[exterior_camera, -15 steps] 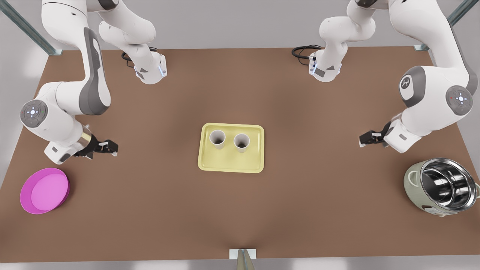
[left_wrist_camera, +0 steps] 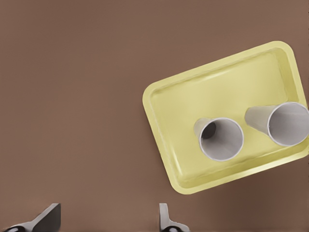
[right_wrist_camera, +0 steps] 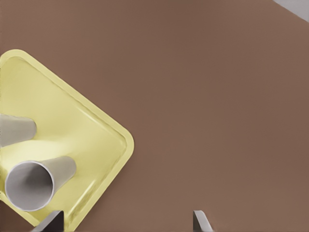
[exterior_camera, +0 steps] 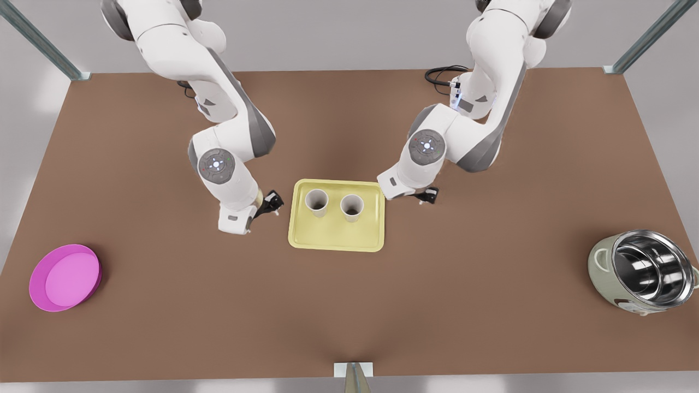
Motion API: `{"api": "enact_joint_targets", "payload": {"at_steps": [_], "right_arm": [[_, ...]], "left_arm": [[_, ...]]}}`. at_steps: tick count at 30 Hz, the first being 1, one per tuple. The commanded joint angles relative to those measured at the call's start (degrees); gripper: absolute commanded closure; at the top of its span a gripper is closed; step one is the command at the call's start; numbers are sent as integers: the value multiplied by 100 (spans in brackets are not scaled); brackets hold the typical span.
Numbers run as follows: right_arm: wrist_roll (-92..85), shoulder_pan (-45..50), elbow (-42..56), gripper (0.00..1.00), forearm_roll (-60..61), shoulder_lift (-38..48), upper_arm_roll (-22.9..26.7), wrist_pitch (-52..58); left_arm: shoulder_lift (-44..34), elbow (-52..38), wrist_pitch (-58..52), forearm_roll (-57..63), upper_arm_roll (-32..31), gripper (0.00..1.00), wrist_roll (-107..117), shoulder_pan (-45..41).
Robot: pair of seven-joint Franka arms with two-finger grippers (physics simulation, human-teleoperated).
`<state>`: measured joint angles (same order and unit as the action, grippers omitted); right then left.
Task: Use the left arm to pick up the white IKEA cup from the tray and place it on the middle-left position; use the right arm to pick up the white IKEA cup from the tray and place it on the middle-right position
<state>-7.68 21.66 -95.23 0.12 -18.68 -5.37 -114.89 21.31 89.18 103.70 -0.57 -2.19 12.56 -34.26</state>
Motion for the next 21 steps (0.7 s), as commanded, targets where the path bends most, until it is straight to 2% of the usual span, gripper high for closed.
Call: {"api": "enact_joint_targets", "payload": {"at_steps": [1, 6, 13, 18, 21], "right_arm": [[-41, 181, -30, 0, 40, -83, -43, -350], [504, 656, -461, 0, 23, -223, -70, -913], [619, 717, -716, 0, 75, -654, -87, -1493], [601, 796, -716, 0, 366, -891, -122, -1581], [601, 805, -1111, 0, 366, -891, -122, -2117]], "left_arm": [[171, 38, 546, 49, 0, 0, 2567, -257], [699, 38, 1231, 40, 0, 0, 2848, -424], [1209, -32, 2224, 22, 17, 0, 3208, -459], [1288, -24, 2356, 57, 17, 0, 3252, -626], [1481, 143, 2541, 295, 26, 0, 3244, -696]]}}
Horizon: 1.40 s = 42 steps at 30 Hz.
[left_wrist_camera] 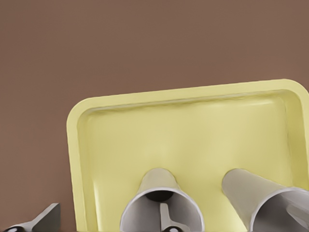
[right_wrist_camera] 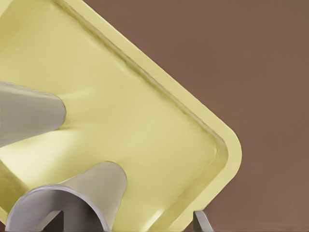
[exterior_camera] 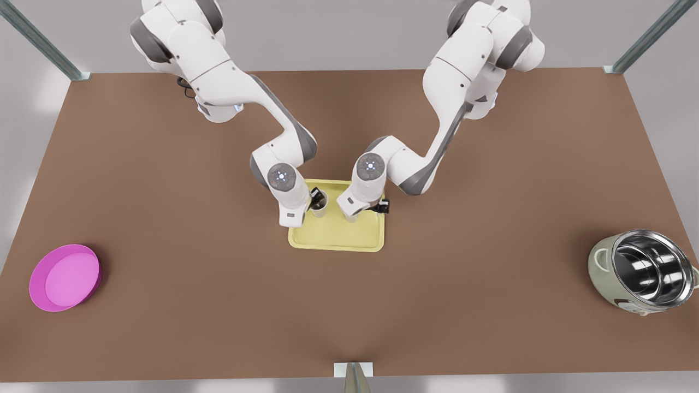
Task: Use the left arm to pick up the white IKEA cup from the tray and place it on the middle-left position; use the right arm to pick up the white IKEA cup from the tray and place it on the middle-right position
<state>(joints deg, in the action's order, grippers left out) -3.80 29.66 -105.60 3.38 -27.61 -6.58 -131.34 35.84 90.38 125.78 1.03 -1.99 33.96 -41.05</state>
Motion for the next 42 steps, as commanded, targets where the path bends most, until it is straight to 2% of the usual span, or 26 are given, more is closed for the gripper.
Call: {"api": "enact_joint_targets", "payload": {"at_steps": [1, 18, 20, 21, 23, 24, 25, 27, 28, 32, 35, 40, 42], "right_arm": [[213, 5, -74, 0, 40, 10, -1, -471], [187, 110, -285, 0, 5, 10, -1, -480], [186, 110, -285, 5, -4, -8, -1, -480], [178, 110, -285, 8, -4, -25, -1, -480], [169, 110, -285, 21, -4, -43, -1, -480], [169, 110, -285, 24, -4, -78, -1, -480], [169, 110, -285, 28, -4, -78, -1, -480], [169, 110, -277, 42, -4, -78, -1, -480], [169, 110, -276, 52, -4, -78, -1, -480], [169, 110, -276, 67, -4, -78, -1, -454], [169, 110, -268, 71, -4, -69, 8, -428], [222, 110, -268, 79, 5, 80, 8, -313], [125, 23, -197, 81, -4, 335, 52, 82]], "left_arm": [[37, 14, 333, 134, 5, 0, 1086, -8], [-147, 797, 773, 301, 5, 0, 1165, -219], [-103, 805, 808, 310, 14, 0, 1165, -237], [-112, 805, 826, 301, 14, 5, 1174, -228], [-156, 779, 826, 301, 23, 34, 1367, -228], [-156, 744, 965, 292, 14, 43, 1551, -228], [-138, 744, 1185, 292, 14, 43, 1771, -237], [-112, 744, 1344, 284, 5, 47, 1877, -237], [-95, 744, 1458, 284, 5, 54, 1939, -263], [-33, 744, 1546, 292, 14, 69, 1982, -272], [-77, 753, 1494, 292, 14, 77, 1983, -281], [-613, 779, 668, 301, 32, 77, 1807, -202], [-999, 788, 105, 292, 41, 77, 780, 544]]}}
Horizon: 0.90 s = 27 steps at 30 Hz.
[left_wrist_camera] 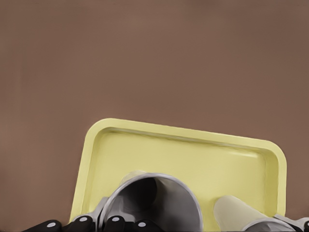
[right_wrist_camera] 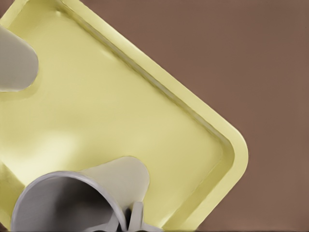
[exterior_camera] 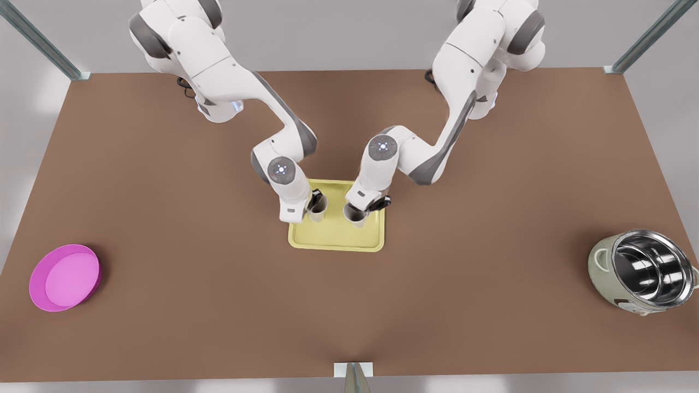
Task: Use the left arm to pick up the white IKEA cup from the tray and place it on the middle-left position; use the right arm to pick up the white IKEA cup from the tray and place it on the middle-right position
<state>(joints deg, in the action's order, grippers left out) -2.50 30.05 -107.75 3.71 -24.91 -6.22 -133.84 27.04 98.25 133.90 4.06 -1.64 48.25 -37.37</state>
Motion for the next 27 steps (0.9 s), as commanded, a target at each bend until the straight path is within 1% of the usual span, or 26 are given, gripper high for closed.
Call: {"api": "enact_joint_targets", "payload": {"at_steps": [1, 3, 4, 5, 6, 8, 9, 11, 14, 17, 22, 27], "right_arm": [[-22, -131, 26, 83, -38, 197, 15, 402], [-259, -429, 192, 84, -38, 373, 24, 771], [-514, -684, 429, 85, -38, 434, 33, 1157], [-637, -851, 483, 85, -38, 514, 24, 1290], [-900, -1132, 491, 85, -38, 575, 24, 1334], [-1252, -1633, 518, 86, -38, 610, 33, 1413], [-1498, -1844, 553, 86, -38, 602, 33, 1422], [-2070, -2178, 693, 86, -81, 567, 24, 1431], [-2852, -2627, 957, 88, -248, 215, 24, 1431], [-3748, -2987, 1361, 88, -257, -347, 51, 1422], [-4214, -3295, 1862, 89, -486, -1095, 86, 1343], [-4267, -3339, 2003, 89, -477, -1279, 95, 1299]], "left_arm": [[-225, 1, -910, -11, 6, 77, -1247, 564], [-436, 45, -1147, -55, 15, 77, -2662, 1390], [-516, 133, -1138, -326, 15, 77, -3917, 2022], [-498, 142, -1068, -415, 6, 77, -4437, 2322], [-498, 386, -736, -459, 6, 77, -4649, 2419], [-489, 1020, 319, -599, 15, 77, -5307, 2753], [-454, 1161, 663, -661, 15, 77, -5476, 2867], [-437, 1398, 1199, -670, 15, 77, -5722, 3043], [-287, 1486, 1674, -705, 6, 77, -5801, 3227], [-278, 1522, 1630, -1531, 6, 77, -6267, 3263], [-173, 1653, 1542, -1540, 6, 77, -6249, 3263], [-146, 1689, 1305, -1540, 6, 77, -6232, 3263]]}}
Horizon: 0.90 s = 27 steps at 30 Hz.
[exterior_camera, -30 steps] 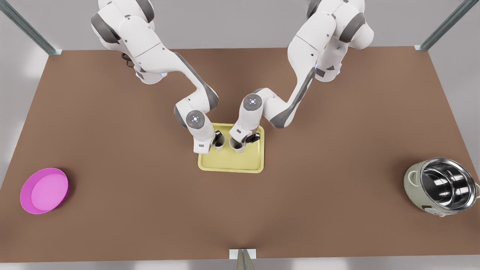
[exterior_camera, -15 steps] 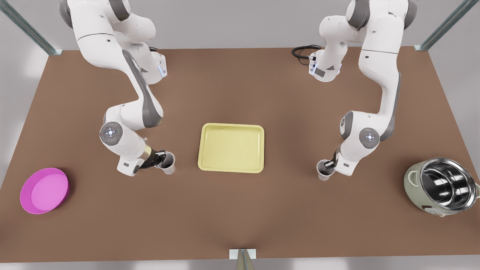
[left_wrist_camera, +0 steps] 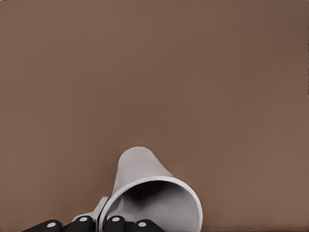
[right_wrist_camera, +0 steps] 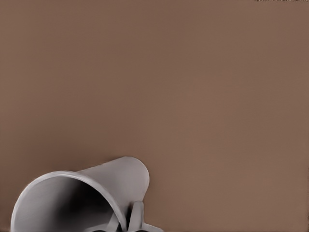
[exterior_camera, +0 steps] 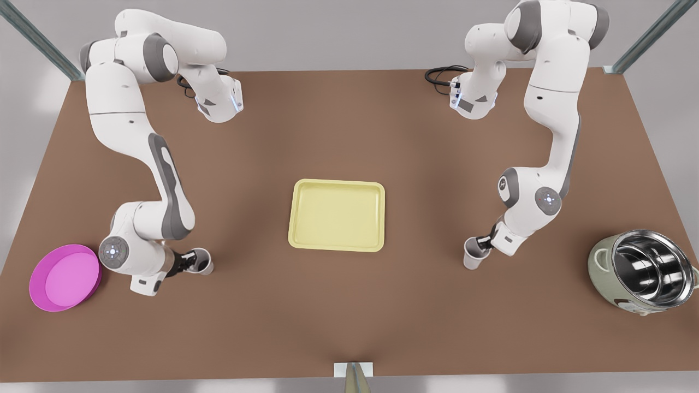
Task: Use the left arm to pick up the white IKEA cup from the tray and place it on the middle-left position; use the right arm to pick up the white IKEA cup from the tray and place it on the middle-right position
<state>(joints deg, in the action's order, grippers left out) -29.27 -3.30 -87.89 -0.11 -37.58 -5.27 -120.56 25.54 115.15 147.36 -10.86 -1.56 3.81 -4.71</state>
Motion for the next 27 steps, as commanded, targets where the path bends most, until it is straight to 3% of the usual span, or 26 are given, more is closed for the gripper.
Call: {"api": "enact_joint_targets", "payload": {"at_steps": [1, 8, 10, 11, 12, 17, 20, 22, 23, 24, 25, 26, 27], "right_arm": [[-1582, -4, 18, 89, -94, -22, -1, -29], [-1582, -4, 26, 88, -86, -109, -1, -152], [-1564, -4, 26, 69, -59, -101, -1, -152], [-1564, -4, 26, 64, -50, -101, -1, -152], [-1556, -4, 26, 62, -50, -101, -1, -152], [-1591, -4, 26, 60, -77, 215, 8, -73], [-1564, 4, 35, 58, -86, 927, -27, 753], [-1152, 206, 720, 47, -313, 1103, -71, 2000], [-520, 356, 1448, 26, -516, 1103, -71, 2877], [280, 347, 1723, 0, -490, 1103, -27, 3223], [703, 453, 1731, 0, -823, 1183, -27, 3179], [1036, 444, 1486, 0, -885, 1270, -27, 3188], [1151, 356, 611, 0, -850, 1769, -18, 2576]], "left_arm": [[-67, -1, -356, -48, 7, 77, -1753, 14], [-67, 34, -559, -39, 16, 77, -1568, 14], [-76, 26, -664, -39, 16, 77, -1559, 14], [-76, 26, -664, -39, 16, 54, -1542, 14], [-76, 26, -664, -30, 16, 0, -1542, 14], [-216, -18, -919, -13, 16, 0, -1348, -4], [-497, -203, -1683, 23, 16, 0, -1234, -12], [-910, -528, -2755, 93, 16, 0, -1120, -12], [-1060, -966, -3544, 286, 24, 0, -1102, -4], [-1060, -1941, -4635, 286, 156, 0, -883, 14], [-1060, -2707, -5383, 286, 288, 0, -558, 49], [-1121, -2918, -5454, 295, 341, 0, 67, 49], [-1235, -3112, -5454, 313, 341, 0, 32, 49]]}}
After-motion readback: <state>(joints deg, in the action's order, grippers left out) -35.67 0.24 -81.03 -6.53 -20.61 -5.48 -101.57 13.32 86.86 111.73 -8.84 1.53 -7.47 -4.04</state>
